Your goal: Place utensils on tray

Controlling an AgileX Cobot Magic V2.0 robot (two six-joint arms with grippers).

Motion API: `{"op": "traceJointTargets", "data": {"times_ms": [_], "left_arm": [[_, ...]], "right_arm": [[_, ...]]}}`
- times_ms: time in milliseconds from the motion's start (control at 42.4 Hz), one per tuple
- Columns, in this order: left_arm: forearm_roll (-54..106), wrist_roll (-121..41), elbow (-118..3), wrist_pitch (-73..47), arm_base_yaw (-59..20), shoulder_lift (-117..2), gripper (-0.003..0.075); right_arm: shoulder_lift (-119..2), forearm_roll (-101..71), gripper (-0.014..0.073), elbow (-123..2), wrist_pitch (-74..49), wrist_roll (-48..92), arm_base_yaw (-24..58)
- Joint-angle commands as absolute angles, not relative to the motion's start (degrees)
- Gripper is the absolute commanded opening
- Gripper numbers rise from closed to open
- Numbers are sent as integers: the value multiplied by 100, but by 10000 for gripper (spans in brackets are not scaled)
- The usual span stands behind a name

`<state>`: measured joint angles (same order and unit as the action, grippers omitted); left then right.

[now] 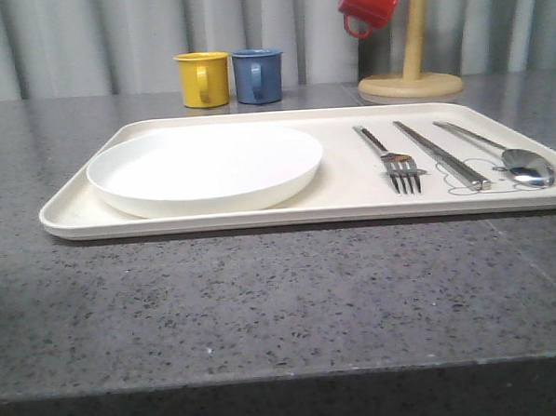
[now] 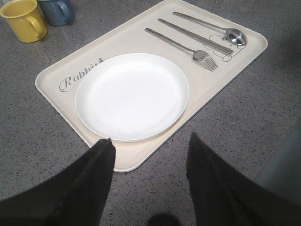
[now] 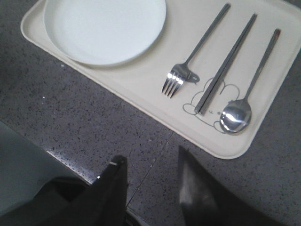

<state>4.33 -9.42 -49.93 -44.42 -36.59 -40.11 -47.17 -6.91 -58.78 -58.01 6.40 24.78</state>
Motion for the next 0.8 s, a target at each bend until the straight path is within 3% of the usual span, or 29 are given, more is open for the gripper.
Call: {"op": "traceJointTargets", "data": {"times_ms": [0,165,354,401,472,542,778], "left_arm": [[467,-873,-5137,-4031,-3699,-3991,354],[467,-873,-5137,-4031,-3699,-3991,354],[467,-873,-5137,-4031,-3699,-3991,344],[467,-873,-5137,-4031,-3699,-3991,297],[467,-873,-5137,-4006,-3699,-3991,160],[467,-873,-5137,-3933,-3699,-3991,-24],[467,-873,-5137,-3919,-3699,-3991,-20]], "right_arm": [[-3791,-684,288,-5487,-4986,657,2493],[-2438,-337,288,-4797,-4550,327,2493],[-2141,191,258,-4739,-5246,-144,2493],[-2142,133,157,-4739,-5305,-42,2507],[-2142,0,-60,-4739,-5284,87,2515],[-2142,-78,-58,-4739,-5213,116,2515],[-2142,-67,-58,-4739,-5078,116,2515]]}}
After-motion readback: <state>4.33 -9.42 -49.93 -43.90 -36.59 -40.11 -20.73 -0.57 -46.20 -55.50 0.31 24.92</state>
